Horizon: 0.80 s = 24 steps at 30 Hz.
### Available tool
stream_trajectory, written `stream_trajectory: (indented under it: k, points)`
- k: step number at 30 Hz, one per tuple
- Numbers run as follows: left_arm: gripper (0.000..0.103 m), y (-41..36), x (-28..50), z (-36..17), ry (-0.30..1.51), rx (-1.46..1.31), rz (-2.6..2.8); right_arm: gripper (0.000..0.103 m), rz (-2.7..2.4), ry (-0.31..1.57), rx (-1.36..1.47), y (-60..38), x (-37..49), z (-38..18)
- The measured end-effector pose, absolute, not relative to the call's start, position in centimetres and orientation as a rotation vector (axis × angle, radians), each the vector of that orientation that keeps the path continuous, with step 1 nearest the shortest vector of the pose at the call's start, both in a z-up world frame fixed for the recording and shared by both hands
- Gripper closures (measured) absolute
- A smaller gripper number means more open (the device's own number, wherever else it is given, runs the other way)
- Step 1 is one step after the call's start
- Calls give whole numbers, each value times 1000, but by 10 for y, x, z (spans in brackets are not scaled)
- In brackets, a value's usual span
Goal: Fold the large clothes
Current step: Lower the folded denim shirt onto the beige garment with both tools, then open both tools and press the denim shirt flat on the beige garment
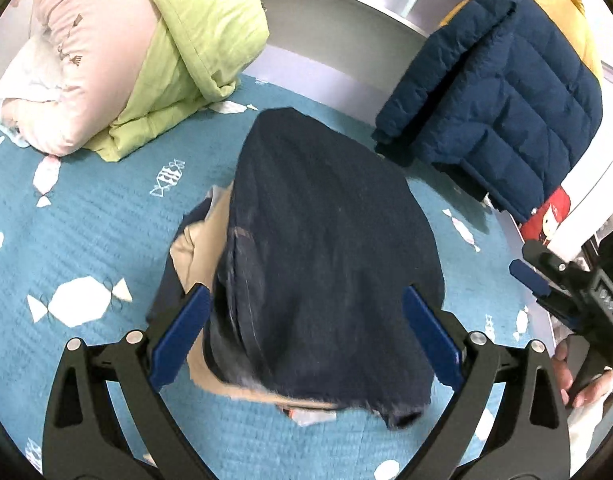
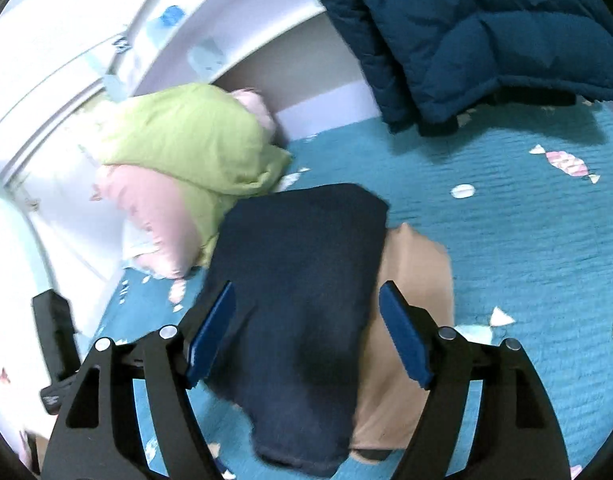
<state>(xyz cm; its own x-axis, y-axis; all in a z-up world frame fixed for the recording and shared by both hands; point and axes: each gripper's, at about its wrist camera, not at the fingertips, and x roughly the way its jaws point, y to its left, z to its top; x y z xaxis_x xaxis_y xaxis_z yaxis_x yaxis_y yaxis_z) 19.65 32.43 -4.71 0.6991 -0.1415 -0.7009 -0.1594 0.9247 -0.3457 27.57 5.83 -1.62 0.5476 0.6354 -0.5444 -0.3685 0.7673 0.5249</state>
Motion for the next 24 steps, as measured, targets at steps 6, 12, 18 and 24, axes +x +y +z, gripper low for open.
stream_trajectory:
  k: [6,12,18,24]
  points:
    - [6,316,177,-60,851,-344,-28,15,569,775,280,73,235,-14]
    - [6,339,167,-65,860,-326,-34,11,467,636,220,79,212,-1]
    - [6,345,179,-65,883,-247,-33,11,372,633,233,101,203,-7]
    - [6,328,182,-47,895,-173,-9,36,387,598,310,107,173,7]
